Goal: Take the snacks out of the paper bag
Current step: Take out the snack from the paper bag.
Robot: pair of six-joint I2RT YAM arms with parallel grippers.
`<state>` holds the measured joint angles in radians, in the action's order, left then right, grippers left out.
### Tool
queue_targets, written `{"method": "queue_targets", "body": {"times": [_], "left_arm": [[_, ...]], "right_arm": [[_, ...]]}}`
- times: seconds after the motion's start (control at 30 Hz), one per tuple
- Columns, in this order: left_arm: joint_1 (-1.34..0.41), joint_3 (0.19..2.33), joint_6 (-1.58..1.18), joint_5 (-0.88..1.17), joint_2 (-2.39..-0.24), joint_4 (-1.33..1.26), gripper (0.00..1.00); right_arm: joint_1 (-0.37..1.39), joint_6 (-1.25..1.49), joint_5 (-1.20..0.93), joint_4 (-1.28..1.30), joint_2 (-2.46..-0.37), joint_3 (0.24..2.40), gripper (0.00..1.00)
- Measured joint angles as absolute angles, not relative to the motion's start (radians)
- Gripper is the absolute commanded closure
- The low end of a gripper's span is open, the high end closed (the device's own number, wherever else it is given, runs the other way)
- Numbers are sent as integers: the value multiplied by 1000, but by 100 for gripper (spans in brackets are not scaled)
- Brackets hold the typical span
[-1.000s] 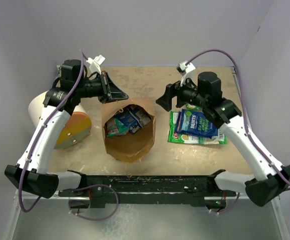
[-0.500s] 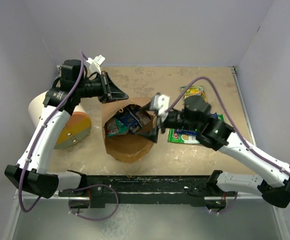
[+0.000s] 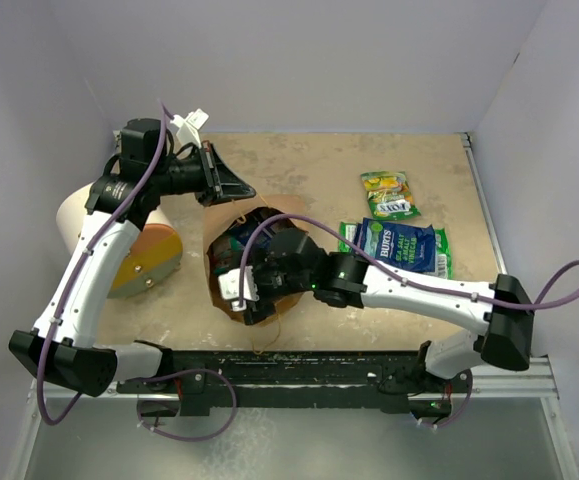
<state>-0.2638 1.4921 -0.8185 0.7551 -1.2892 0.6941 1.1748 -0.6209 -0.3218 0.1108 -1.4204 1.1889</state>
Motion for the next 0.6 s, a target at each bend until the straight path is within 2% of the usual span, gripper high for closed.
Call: {"method": "queue_targets", "body": {"times": [0.23,0.43,0.6], "left_arm": [[-264,1502,-818,755,-1290,699,100],[-264,1504,-818,755,-1290,699,100],[-264,1508,-818,755,-1291,706,100]], "right_arm": [[1174,-743,-184,68,-1530,1168,42],[1173,-735,-105,-14,-1657,1166,53],[1163,-702,-67,-136,-1710,1143,55]]}}
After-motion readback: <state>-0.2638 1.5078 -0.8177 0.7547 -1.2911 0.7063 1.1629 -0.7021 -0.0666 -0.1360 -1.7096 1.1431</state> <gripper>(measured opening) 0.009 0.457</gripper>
